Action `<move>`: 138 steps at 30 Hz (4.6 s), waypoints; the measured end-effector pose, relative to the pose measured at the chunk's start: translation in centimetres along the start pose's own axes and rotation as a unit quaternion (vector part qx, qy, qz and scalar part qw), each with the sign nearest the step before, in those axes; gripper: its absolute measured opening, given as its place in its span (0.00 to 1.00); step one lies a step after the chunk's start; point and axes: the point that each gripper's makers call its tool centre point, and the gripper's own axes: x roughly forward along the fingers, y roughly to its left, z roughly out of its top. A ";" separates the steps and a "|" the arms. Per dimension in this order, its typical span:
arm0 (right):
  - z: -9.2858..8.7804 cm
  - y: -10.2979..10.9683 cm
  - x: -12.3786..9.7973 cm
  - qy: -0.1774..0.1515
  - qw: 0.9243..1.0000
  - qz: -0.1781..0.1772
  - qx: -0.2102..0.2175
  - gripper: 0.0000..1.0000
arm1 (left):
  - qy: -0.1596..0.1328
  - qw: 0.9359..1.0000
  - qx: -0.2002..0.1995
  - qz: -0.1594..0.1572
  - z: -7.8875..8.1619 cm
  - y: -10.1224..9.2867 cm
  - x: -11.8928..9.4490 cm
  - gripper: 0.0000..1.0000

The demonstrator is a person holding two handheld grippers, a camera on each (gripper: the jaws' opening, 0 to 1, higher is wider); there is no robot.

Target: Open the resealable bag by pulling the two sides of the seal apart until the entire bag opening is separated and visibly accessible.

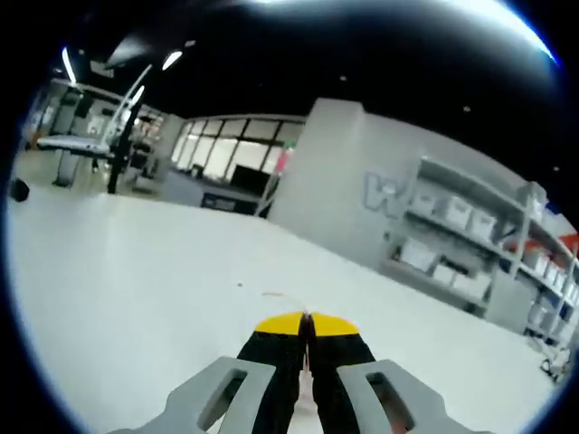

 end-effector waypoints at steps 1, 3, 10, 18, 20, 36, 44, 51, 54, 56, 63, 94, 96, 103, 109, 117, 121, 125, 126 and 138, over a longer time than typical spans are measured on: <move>-0.2 0.4 -0.1 0.003 1.000 0.004 -0.002 0.00 | 0.000 1.000 0.000 0.000 0.0 0.0 0.0 0.90; -0.7 0.9 -0.3 0.010 1.000 0.010 -0.004 0.00 | 0.000 1.000 -0.001 0.000 0.0 0.0 0.0 0.90; -2.2 2.0 -0.4 0.025 0.999 0.027 0.015 0.00 | 0.001 1.000 0.000 -0.002 -0.1 -0.3 0.0 0.90; -2.4 2.6 -0.4 0.027 0.999 0.038 0.019 0.00 | -0.001 1.000 0.000 -0.001 0.0 -0.3 -0.2 0.90; -2.4 2.9 -0.5 0.026 0.999 0.042 0.022 0.00 | 0.000 1.000 0.000 -0.001 -0.1 -0.3 -0.2 0.90; -4.7 6.5 -0.9 0.076 0.992 0.097 0.036 0.08 | -0.006 1.000 0.003 0.000 0.4 -0.1 -0.5 0.89; -4.2 6.7 -1.5 0.073 0.992 0.104 0.022 0.11 | -0.008 1.000 0.002 -0.004 0.6 -0.3 -0.4 0.89; -4.1 6.6 -1.8 0.069 0.992 0.101 0.024 0.14 | -0.009 1.000 0.005 -0.006 0.7 -0.4 -0.5 0.89; -4.0 6.6 -1.8 0.064 0.993 0.099 0.024 0.25 | -0.011 1.000 0.005 -0.004 0.8 -0.3 -0.6 0.89; -3.8 6.6 -1.8 0.061 0.993 0.099 0.021 0.34 | -0.011 1.000 0.006 -0.003 0.8 -0.3 -0.6 0.89; -3.2 6.0 -1.6 0.033 0.996 0.080 0.010 0.82 | -0.010 1.000 0.005 -0.005 0.7 -0.4 -0.6 0.89; -0.1 4.9 -3.7 -0.014 0.997 0.079 -0.001 0.82 | -0.011 1.000 0.002 -0.006 0.4 -0.8 -0.7 0.90; 0.1 4.7 -3.9 -0.018 0.997 0.078 -0.005 0.81 | -0.010 1.000 0.002 -0.006 0.4 -0.8 -0.7 0.90; 0.5 4.5 -4.7 -0.026 0.996 0.081 0.001 0.81 | -0.013 1.000 0.000 -0.007 0.5 -0.9 -0.7 0.90; 1.0 4.6 -5.3 -0.040 0.995 0.090 0.015 0.85 | -0.013 1.000 0.001 -0.009 0.5 -1.1 -0.6 0.90; 1.8 4.7 -7.2 -0.058 0.994 0.096 0.021 0.89 | -0.011 1.000 0.002 -0.011 0.5 -1.2 -0.6 0.90; 1.8 4.6 -7.6 -0.055 0.994 0.097 0.001 0.90 | -0.012 1.000 0.001 -0.011 0.6 -1.2 -0.5 0.90; 1.4 4.5 -7.8 -0.048 0.994 0.097 -0.008 0.90 | -0.013 1.000 0.003 -0.013 0.6 -1.4 -0.5 0.90; 1.3 4.5 -8.0 -0.049 0.994 0.098 -0.007 0.90 | -0.013 1.000 0.003 -0.014 0.6 -1.4 -0.5 0.90; 1.7 3.7 -8.5 -0.059 0.995 0.083 -0.007 0.99 | -0.012 1.000 0.002 -0.011 0.6 -1.1 -0.5 0.90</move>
